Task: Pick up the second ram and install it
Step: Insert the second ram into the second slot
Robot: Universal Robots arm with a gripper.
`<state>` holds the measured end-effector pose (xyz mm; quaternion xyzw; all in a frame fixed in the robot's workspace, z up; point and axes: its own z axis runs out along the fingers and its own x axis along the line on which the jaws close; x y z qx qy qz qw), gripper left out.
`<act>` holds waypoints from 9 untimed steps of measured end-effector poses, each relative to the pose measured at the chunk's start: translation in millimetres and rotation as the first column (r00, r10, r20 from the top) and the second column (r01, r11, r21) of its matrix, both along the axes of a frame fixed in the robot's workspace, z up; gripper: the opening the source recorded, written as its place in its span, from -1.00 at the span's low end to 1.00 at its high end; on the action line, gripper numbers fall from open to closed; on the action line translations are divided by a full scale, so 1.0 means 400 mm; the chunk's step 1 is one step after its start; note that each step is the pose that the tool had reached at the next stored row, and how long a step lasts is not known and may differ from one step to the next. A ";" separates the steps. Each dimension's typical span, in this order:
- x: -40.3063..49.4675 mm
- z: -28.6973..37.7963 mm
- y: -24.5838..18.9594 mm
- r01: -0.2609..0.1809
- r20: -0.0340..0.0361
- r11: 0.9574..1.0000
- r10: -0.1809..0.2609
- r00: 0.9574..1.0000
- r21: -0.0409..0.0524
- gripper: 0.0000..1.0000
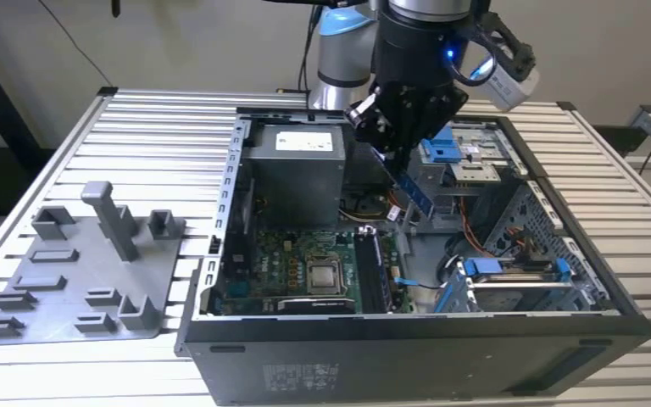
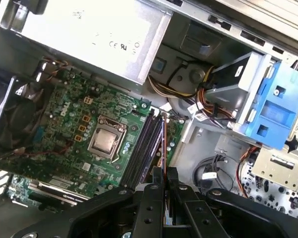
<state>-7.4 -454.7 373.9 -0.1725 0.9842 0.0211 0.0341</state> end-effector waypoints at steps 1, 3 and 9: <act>0.000 -0.001 0.000 0.016 0.000 1.000 -0.016 1.000 0.000 -0.72; 0.000 -0.002 0.000 0.046 -0.004 0.999 -0.046 0.999 0.000 -0.72; 0.000 -0.007 0.000 0.134 -0.016 0.991 -0.134 0.991 -0.001 -0.72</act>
